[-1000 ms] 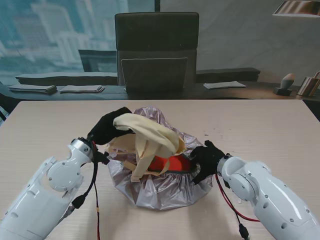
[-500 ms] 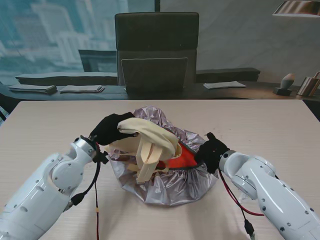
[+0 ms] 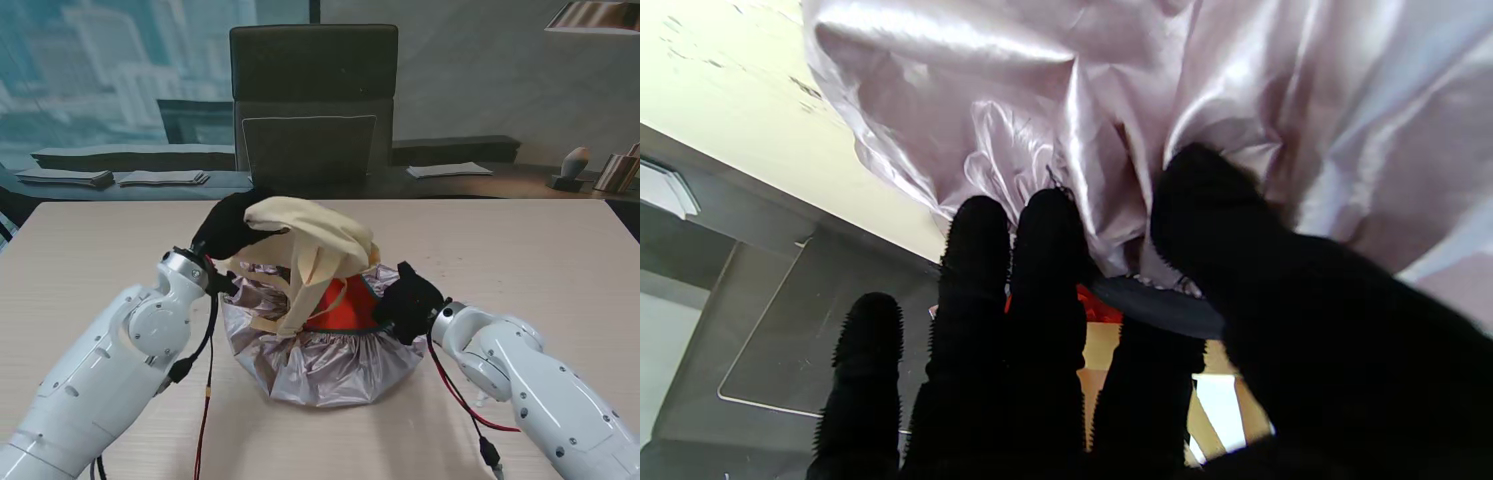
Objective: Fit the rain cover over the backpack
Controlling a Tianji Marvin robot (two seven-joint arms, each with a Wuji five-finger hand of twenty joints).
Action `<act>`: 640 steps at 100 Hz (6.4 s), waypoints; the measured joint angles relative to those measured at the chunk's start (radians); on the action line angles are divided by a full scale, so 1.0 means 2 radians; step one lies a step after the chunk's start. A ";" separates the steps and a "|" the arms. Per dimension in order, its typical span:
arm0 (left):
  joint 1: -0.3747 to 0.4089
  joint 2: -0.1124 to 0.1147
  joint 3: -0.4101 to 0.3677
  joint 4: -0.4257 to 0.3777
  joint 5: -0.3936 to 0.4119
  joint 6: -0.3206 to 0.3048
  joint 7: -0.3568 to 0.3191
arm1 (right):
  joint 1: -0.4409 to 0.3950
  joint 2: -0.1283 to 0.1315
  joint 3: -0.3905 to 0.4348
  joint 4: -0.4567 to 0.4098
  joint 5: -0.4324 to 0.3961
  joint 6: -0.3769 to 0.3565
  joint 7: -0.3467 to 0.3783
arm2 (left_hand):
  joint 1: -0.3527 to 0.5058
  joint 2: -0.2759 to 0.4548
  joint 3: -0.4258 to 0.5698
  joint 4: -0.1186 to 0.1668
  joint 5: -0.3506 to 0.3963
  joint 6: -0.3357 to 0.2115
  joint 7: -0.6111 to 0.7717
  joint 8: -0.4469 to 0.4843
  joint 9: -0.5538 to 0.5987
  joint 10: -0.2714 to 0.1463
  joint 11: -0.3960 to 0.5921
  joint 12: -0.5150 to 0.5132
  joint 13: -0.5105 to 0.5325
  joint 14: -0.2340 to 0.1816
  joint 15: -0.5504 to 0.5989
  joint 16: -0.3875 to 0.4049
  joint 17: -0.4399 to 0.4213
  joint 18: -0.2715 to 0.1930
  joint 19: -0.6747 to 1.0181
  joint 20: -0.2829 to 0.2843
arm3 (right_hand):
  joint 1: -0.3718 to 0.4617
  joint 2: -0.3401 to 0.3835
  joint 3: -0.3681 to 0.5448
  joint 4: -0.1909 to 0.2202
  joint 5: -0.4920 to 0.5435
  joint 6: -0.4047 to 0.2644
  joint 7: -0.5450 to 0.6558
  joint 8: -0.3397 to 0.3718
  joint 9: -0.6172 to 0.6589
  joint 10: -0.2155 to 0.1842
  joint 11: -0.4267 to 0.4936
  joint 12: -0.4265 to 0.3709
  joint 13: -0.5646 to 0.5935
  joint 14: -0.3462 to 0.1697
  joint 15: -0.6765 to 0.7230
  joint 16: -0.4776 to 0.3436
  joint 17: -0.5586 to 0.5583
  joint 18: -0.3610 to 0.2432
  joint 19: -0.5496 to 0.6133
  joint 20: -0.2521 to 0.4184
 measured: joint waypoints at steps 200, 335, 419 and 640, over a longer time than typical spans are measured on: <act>-0.089 0.046 0.140 0.135 0.244 0.069 -0.026 | -0.021 -0.019 0.014 0.016 0.026 -0.086 -0.281 | -0.075 -0.027 0.105 -0.022 0.029 -0.013 -0.022 -0.007 0.021 -0.015 -0.003 -0.025 0.014 -0.025 -0.010 -0.021 0.022 -0.026 0.013 0.000 | 0.000 -0.038 0.084 -0.026 0.029 0.012 -0.033 0.063 -0.191 -0.028 -0.021 -0.109 -0.109 -0.037 -0.088 -0.034 -0.022 -0.010 0.017 -0.004; -0.130 0.040 0.224 0.135 0.253 0.074 -0.036 | -0.017 -0.075 -0.058 0.007 0.176 0.135 -0.254 | -0.081 -0.037 0.100 -0.016 0.061 0.000 -0.040 -0.045 0.050 -0.002 0.030 -0.062 0.051 -0.014 0.027 0.000 0.033 -0.022 0.063 0.026 | -0.192 -0.022 0.028 0.034 -0.345 0.217 -0.144 -0.124 -0.383 0.055 -0.028 -0.150 -0.211 0.018 -0.104 -0.037 -0.073 -0.004 -0.059 -0.030; -0.101 0.028 0.187 0.117 0.206 0.050 -0.010 | 0.014 -0.080 -0.091 0.025 0.220 0.145 -0.222 | -0.078 -0.038 0.100 -0.016 0.061 0.000 -0.040 -0.061 0.051 0.001 0.031 -0.068 0.061 -0.007 0.040 0.000 0.046 -0.021 0.063 0.026 | -0.010 -0.021 0.008 0.000 -0.011 0.114 0.000 -0.108 0.035 0.047 -0.015 -0.065 0.042 0.044 -0.015 -0.024 0.005 0.024 0.013 -0.006; -0.203 0.005 0.288 0.327 0.103 0.106 -0.045 | -0.069 -0.095 0.043 0.006 0.372 -0.024 -0.212 | -0.155 -0.080 0.160 0.017 0.080 0.003 -0.059 -0.217 -0.302 -0.025 -0.139 -0.313 -0.300 -0.032 -0.316 -0.223 -0.192 -0.025 -0.331 -0.077 | -0.005 -0.047 0.054 -0.002 0.030 0.083 -0.021 0.000 0.041 0.050 0.008 0.004 0.026 0.042 0.013 -0.023 -0.012 0.020 0.013 -0.006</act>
